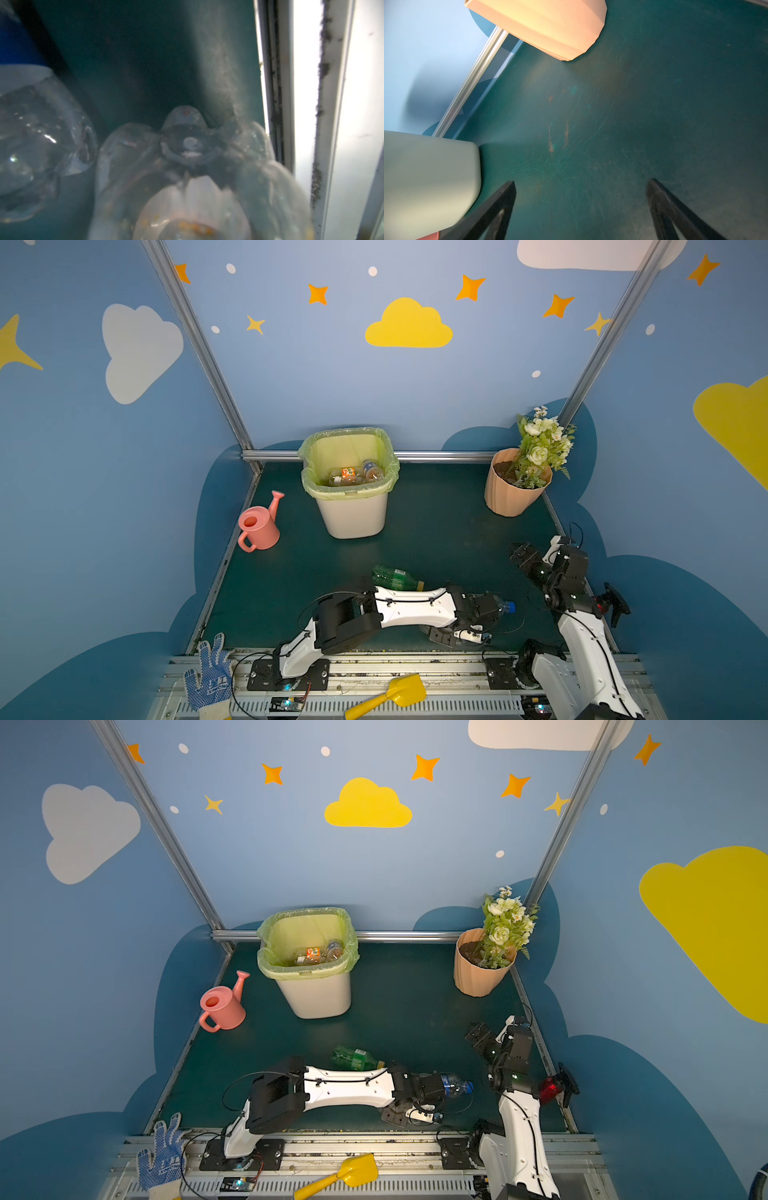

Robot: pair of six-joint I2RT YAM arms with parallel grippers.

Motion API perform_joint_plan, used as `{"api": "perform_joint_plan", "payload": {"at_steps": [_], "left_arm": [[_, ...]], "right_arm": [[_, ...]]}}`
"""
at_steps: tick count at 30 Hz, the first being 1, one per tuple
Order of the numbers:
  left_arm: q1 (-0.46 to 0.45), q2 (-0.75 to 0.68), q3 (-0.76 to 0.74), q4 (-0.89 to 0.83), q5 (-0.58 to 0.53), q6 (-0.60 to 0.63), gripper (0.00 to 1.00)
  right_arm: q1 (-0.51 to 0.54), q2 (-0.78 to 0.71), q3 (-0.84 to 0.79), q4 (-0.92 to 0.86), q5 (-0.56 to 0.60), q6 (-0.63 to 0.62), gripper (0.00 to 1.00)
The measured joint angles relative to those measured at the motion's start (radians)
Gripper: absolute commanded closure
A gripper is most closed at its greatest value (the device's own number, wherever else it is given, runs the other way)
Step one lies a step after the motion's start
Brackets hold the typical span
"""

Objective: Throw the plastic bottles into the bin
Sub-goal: 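Swing the left gripper down onto the crushed orange-labelled bottle and close, then lift the orange-labelled bottle with the left gripper and carry it over the bin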

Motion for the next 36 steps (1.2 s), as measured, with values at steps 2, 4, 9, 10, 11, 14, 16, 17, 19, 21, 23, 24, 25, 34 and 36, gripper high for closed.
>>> {"api": "perform_joint_plan", "payload": {"at_steps": [2,4,9,10,11,14,16,17,19,21,23,24,25,34,36], "left_arm": [[0.000,-0.001,0.000,0.000,0.000,-0.001,0.56],[0.000,-0.004,0.000,0.005,0.000,-0.003,0.57],[0.000,-0.038,-0.001,0.019,0.002,-0.015,0.58],[0.000,-0.048,-0.001,0.023,0.002,-0.017,0.58],[0.000,-0.059,-0.001,0.026,0.002,-0.019,0.58],[0.000,-0.092,-0.002,0.037,0.001,-0.027,0.58],[0.000,-0.114,-0.008,0.044,0.000,-0.037,0.58],[0.000,-0.125,-0.013,0.050,-0.001,-0.040,0.58],[0.000,-0.146,-0.024,0.056,-0.005,-0.049,0.58],[0.000,-0.170,-0.040,0.069,-0.011,-0.061,0.58],[0.005,-0.204,-0.063,0.090,-0.012,-0.075,0.58],[0.007,-0.224,-0.075,0.099,-0.013,-0.082,0.58],[0.012,-0.248,-0.087,0.110,-0.014,-0.089,0.58],[0.100,-0.516,-0.146,0.227,-0.076,-0.160,0.58],[0.124,-0.566,-0.160,0.261,-0.107,-0.177,0.58]], "right_arm": [[-0.001,0.000,0.000,0.001,-0.002,0.000,0.03],[-0.002,0.000,0.000,0.001,-0.005,0.001,0.03],[-0.005,0.000,0.000,0.002,-0.014,0.004,0.03],[-0.005,0.000,-0.001,0.003,-0.015,0.004,0.03],[-0.005,0.000,-0.001,0.004,-0.016,0.005,0.03],[-0.006,0.000,-0.003,0.008,-0.019,0.009,0.03],[-0.006,0.000,-0.003,0.008,-0.021,0.010,0.03],[-0.006,0.000,-0.003,0.009,-0.023,0.011,0.03],[-0.006,0.000,-0.003,0.011,-0.023,0.011,0.03],[-0.006,0.000,-0.004,0.016,-0.023,0.011,0.03],[-0.006,0.000,-0.005,0.021,-0.027,0.014,0.03],[-0.006,0.000,-0.005,0.023,-0.029,0.014,0.03],[-0.006,0.000,-0.005,0.024,-0.031,0.016,0.03],[-0.006,0.000,-0.024,0.045,-0.053,0.034,0.03],[-0.006,0.001,-0.026,0.050,-0.061,0.037,0.03]]}}
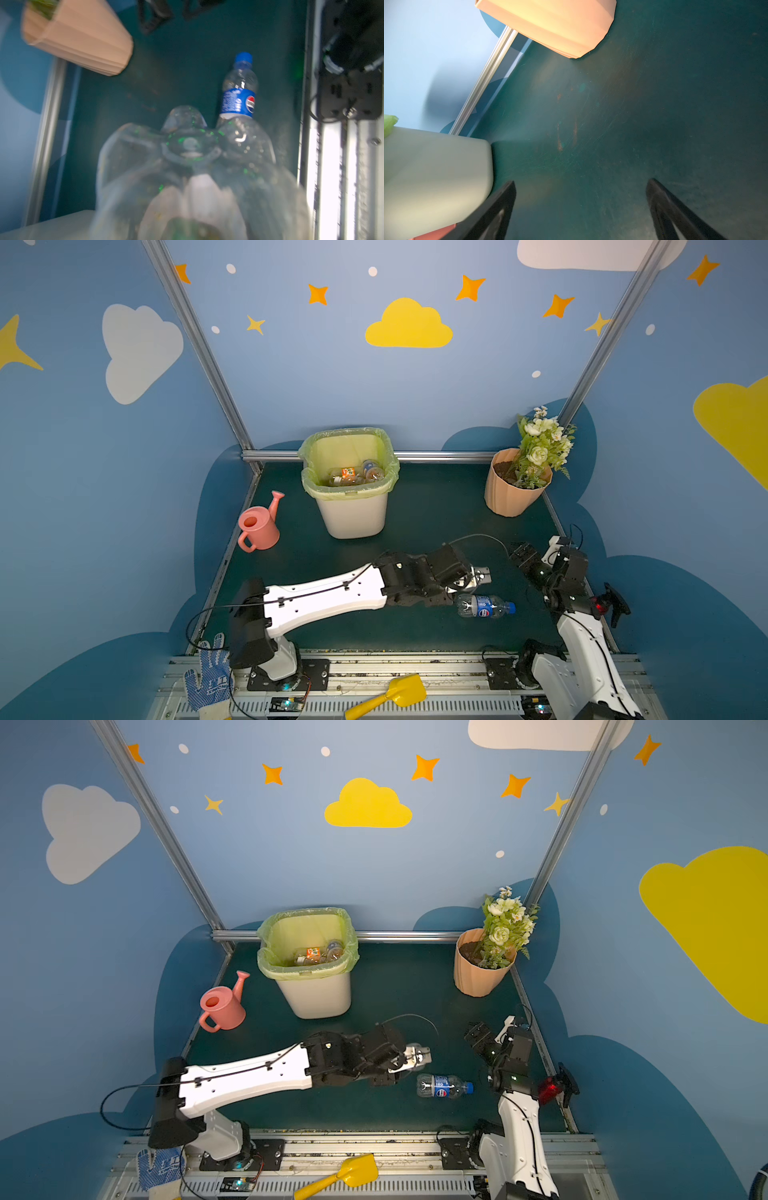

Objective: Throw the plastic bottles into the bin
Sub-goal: 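Lift the orange-labelled bottle with the left gripper and carry it over the bin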

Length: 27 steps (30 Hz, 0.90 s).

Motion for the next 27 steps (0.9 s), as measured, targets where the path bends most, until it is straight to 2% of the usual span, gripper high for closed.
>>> {"api": "perform_joint_plan", "payload": {"at_steps": [9,13,21,27], "left_arm": [[0.115,-0.259,-0.156,0.250,-0.167,-0.052,0.59],[0.203,-0.377,-0.206,0.383,-0.230,-0.063,0.59],[0.388,-0.541,-0.212,0.626,-0.250,-0.069,0.55],[0.496,-0.525,-0.158,0.752,-0.198,-0.084,0.54]], "right_arm": [[0.000,0.015,0.000,0.016,-0.025,0.009,0.03],[0.000,0.027,0.000,0.026,-0.037,0.018,0.03],[0.000,0.058,0.000,0.051,-0.071,0.026,0.03],[0.000,0.061,0.000,0.055,-0.091,0.027,0.03]]}}
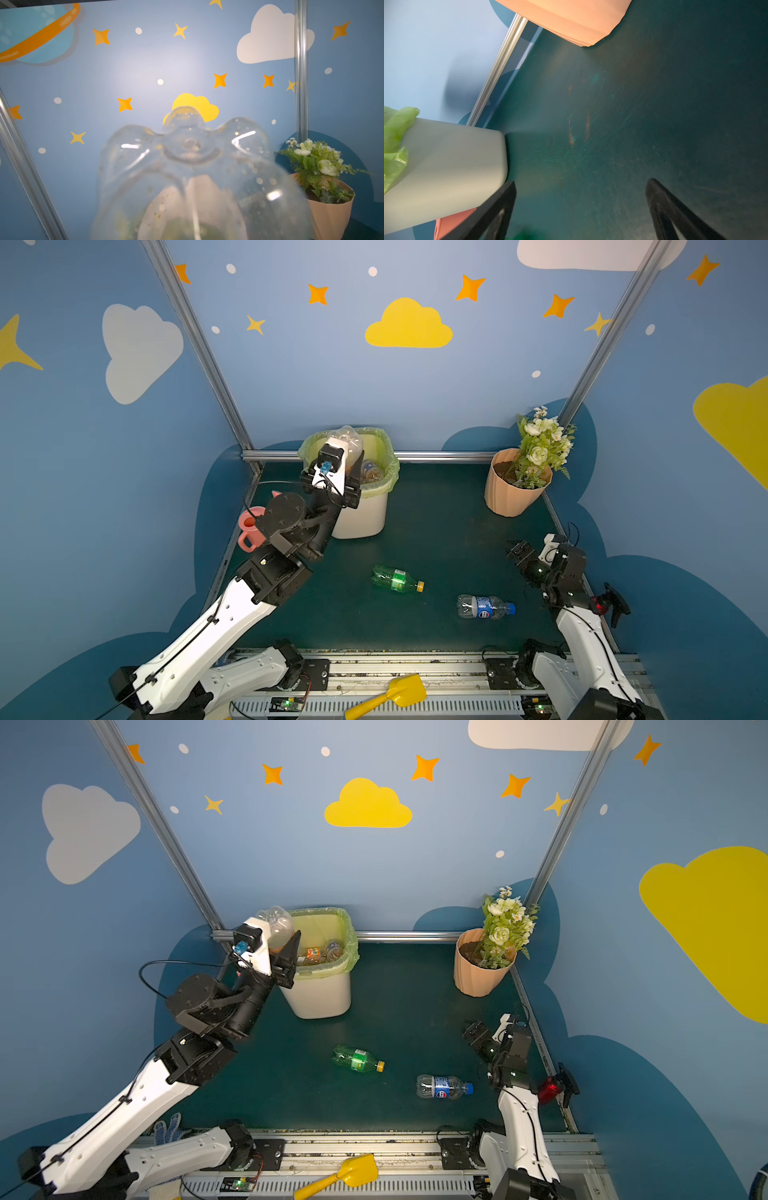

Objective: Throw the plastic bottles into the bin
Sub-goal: 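Lift the orange-labelled bottle with the left gripper and carry it over the bin, then open the left gripper to drop the orange-labelled bottle into the bin, then lower the right gripper onto the blue-labelled bottle while the left gripper withdraws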

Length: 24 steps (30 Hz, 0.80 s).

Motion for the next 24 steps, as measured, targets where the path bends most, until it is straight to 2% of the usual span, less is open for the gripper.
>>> {"api": "perform_joint_plan", "payload": {"at_steps": [6,8,12,14,16,24], "left_arm": [[0.174,0.127,0.081,0.027,0.097,-0.117,0.44],[0.247,0.190,0.099,0.010,0.137,-0.189,0.33],[0.360,0.369,0.214,-0.145,0.206,-0.317,0.01],[0.375,0.418,0.255,-0.214,0.241,-0.349,0.00],[0.372,0.407,0.253,-0.233,0.289,-0.368,0.00],[0.349,0.171,0.283,-0.190,0.328,-0.383,0.00]], "right_arm": [[0.000,-0.023,0.000,-0.001,-0.001,0.000,0.03],[0.000,-0.034,0.000,-0.001,-0.001,0.000,0.03],[0.000,-0.051,0.000,-0.002,0.003,0.000,0.03],[0.000,-0.056,0.000,-0.004,0.004,0.000,0.03],[0.000,-0.058,0.000,-0.009,0.005,0.000,0.03],[0.000,-0.072,0.000,-0.054,0.012,0.000,0.03]]}}
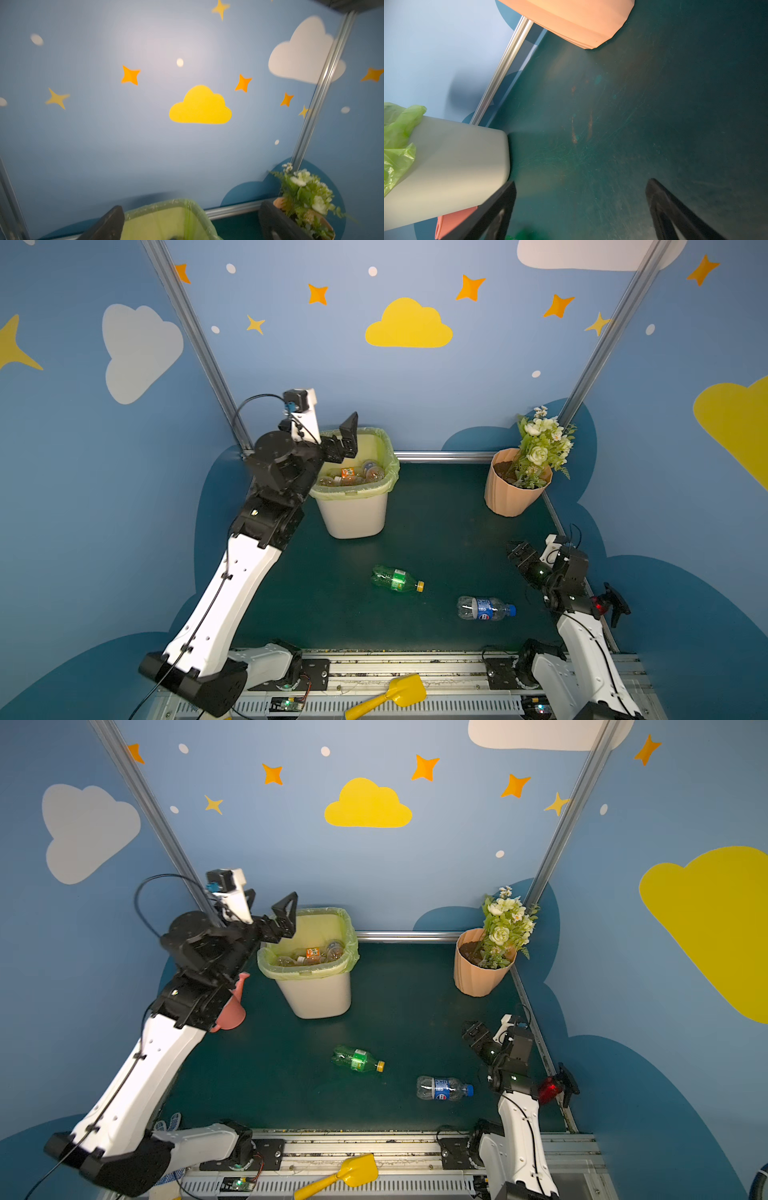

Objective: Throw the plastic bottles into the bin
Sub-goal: 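Lower the right gripper onto the blue-labelled bottle while the left gripper withdraws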

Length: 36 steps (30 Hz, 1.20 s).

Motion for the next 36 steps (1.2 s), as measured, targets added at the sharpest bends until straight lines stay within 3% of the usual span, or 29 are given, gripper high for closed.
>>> {"api": "perform_joint_plan", "payload": {"at_steps": [5,15,23,36], "left_arm": [[-0.002,-0.102,-0.094,0.047,0.000,-0.016,0.00],[-0.088,-0.124,-0.347,0.035,-0.028,-0.017,0.00],[-0.133,-0.208,-0.393,0.048,-0.075,0.003,0.00],[-0.160,-0.198,-0.410,0.073,-0.124,0.047,0.00]], "right_arm": [[0.001,-0.035,0.006,-0.058,0.030,0.017,0.03],[0.039,0.008,0.138,-0.319,0.047,0.068,0.03],[0.131,0.008,0.199,-0.564,0.043,0.151,0.03],[0.302,-0.090,0.254,-0.822,0.095,0.441,0.03]]}}
